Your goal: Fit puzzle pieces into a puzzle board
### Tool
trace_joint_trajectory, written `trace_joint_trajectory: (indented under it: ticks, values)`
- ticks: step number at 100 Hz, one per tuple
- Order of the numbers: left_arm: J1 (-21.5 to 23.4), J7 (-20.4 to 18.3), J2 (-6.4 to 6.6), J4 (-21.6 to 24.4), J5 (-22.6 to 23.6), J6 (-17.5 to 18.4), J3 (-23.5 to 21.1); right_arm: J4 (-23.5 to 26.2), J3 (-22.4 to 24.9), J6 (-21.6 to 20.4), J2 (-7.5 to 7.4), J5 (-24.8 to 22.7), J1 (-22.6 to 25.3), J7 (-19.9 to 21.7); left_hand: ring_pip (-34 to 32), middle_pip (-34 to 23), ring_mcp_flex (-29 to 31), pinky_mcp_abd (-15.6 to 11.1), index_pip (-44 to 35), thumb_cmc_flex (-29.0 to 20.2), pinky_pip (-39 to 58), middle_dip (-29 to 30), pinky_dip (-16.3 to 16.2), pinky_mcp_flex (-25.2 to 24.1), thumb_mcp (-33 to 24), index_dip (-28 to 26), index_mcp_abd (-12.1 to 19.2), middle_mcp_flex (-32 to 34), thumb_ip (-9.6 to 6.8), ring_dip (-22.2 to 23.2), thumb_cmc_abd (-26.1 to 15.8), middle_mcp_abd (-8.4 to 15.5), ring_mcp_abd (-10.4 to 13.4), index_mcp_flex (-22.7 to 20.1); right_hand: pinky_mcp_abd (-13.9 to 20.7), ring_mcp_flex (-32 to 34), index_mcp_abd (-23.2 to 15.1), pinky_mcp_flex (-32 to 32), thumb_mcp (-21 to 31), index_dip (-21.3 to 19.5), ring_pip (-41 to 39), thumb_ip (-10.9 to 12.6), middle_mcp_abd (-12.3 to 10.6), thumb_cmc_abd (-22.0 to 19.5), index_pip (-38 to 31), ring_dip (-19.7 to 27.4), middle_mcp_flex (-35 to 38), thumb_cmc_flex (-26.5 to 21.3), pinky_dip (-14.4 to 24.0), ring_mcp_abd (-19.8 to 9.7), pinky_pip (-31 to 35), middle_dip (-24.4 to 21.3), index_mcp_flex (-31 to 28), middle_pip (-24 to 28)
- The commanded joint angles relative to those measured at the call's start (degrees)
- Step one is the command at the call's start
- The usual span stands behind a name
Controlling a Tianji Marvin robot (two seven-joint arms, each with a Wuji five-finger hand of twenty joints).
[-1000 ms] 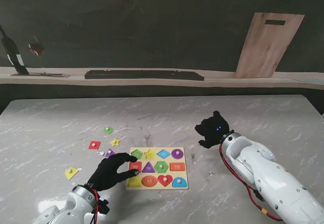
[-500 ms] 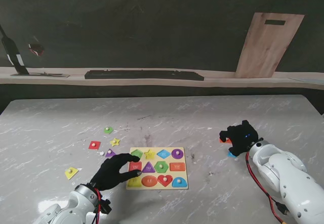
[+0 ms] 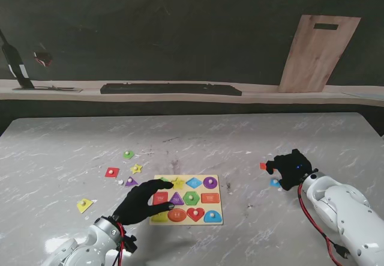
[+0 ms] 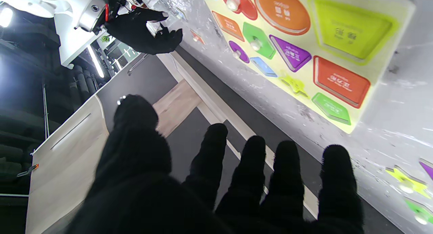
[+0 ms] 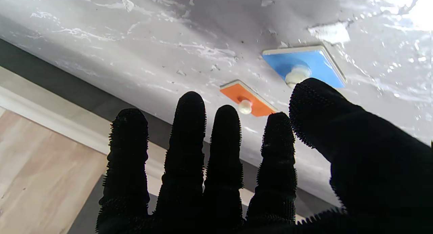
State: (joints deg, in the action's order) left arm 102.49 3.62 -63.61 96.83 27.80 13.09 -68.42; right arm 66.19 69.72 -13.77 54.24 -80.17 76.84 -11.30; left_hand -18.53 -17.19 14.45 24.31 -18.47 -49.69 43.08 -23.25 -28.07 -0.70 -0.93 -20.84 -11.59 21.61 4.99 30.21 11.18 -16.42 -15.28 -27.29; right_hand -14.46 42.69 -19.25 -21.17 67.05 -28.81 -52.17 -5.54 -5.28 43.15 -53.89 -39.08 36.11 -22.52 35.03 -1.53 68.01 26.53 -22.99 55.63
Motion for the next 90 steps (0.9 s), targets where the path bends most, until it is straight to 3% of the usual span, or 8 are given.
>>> trace_joint_trajectory:
  ticks: [1,16,58,68,74,90]
  values:
    - [-0.33,-0.62,-0.19,0.29,-0.51,-0.06,0.27,-2.12,-1.30,0.43,-0.04,0.58,-0.71,-1.84,0.98,0.37,-2.16,-5.04,-0.73,0.10,-0.58,0.71,0.46,-0.47,1.67,0.27,1.80,-1.49,-2.66,-0.39,0.35,1.59,3.12,1.97,0.61,2.21,-1.38,-0.98,1.57,-1.17,-0.66,-1.31,-1.83,1.87,-2.08,-0.20,2.34,0.44,1.04,-1.09,0.45,0.63,0.27,1.48]
    - [-1.25,-1.22,-0.26,0.26,-1.91,-0.52,1.20,-6.19,-4.83,0.64,-0.15,2.60,-3.32,-6.10,1.12,0.37,-2.12,-5.05,-1.06,0.21,-0.65,0.76,0.44,-0.53,1.59,0.34,1.97,-1.48,-2.67,-0.43,0.23,1.75,3.27,2.18,1.21,3.29,-2.22,-1.75,1.87,-1.32,-1.81,-1.54,-2.65,1.82,-3.35,-0.50,3.56,0.50,1.21,-1.55,0.97,0.90,-0.03,2.14]
    - [-2.34,-1.12,-0.43,0.04,-2.69,-1.49,2.47,-9.45,-7.46,0.61,-0.16,4.49,-4.83,-9.05,1.26,0.34,-1.92,-4.78,-1.55,0.26,-0.84,0.78,0.31,-0.64,1.55,0.62,2.07,-1.17,-2.60,-0.36,-0.43,1.80,3.28,1.84,1.57,4.75,-2.55,-2.64,2.15,-0.99,-2.20,-1.67,-3.99,-0.16,-4.85,-0.40,6.90,0.50,1.22,-1.95,1.36,0.60,-3.39,1.76]
    - [-2.24,-0.90,-0.47,0.17,-2.59,-1.64,2.47,-10.25,-8.29,0.92,-0.10,5.19,-5.29,-9.33,1.31,0.35,-1.95,-4.65,-1.58,0.31,-0.83,0.79,0.23,-0.62,1.56,0.69,2.07,-1.10,-2.58,-0.37,-0.77,1.82,3.17,1.64,1.53,5.11,-2.77,-2.75,1.68,2.78,-2.21,-3.79,-4.14,-0.45,-5.97,-0.34,7.77,0.10,1.08,-1.92,1.44,-0.74,-3.92,1.66]
    - [-2.18,-0.76,-0.50,0.23,-2.52,-1.75,2.46,-10.57,-8.70,0.97,-0.10,5.40,-5.51,-9.44,1.31,0.37,-1.91,-4.65,-1.54,0.27,-0.84,0.80,0.19,-0.62,1.58,0.75,1.97,-1.08,-2.57,-0.36,-0.82,1.74,3.17,1.56,1.52,5.51,-3.56,-2.93,0.95,7.14,-2.25,-7.06,-4.33,-0.16,-8.56,-0.35,8.55,-1.06,1.02,-1.92,1.52,-1.57,-4.71,1.53]
    - [-2.15,-0.67,-0.56,0.43,-2.69,-2.43,2.57,-10.93,-9.23,0.95,-0.09,5.72,-5.72,-9.68,1.38,0.45,-2.01,-4.48,-1.43,0.29,-0.92,0.86,0.11,-0.67,1.65,0.90,1.92,-1.03,-2.53,-0.37,-1.12,1.72,3.22,1.26,1.42,6.87,-7.16,-3.56,-0.19,10.47,-2.52,-10.62,-4.88,0.77,-13.78,-0.45,11.30,-3.33,0.86,-2.02,1.68,-2.74,-7.36,1.19]
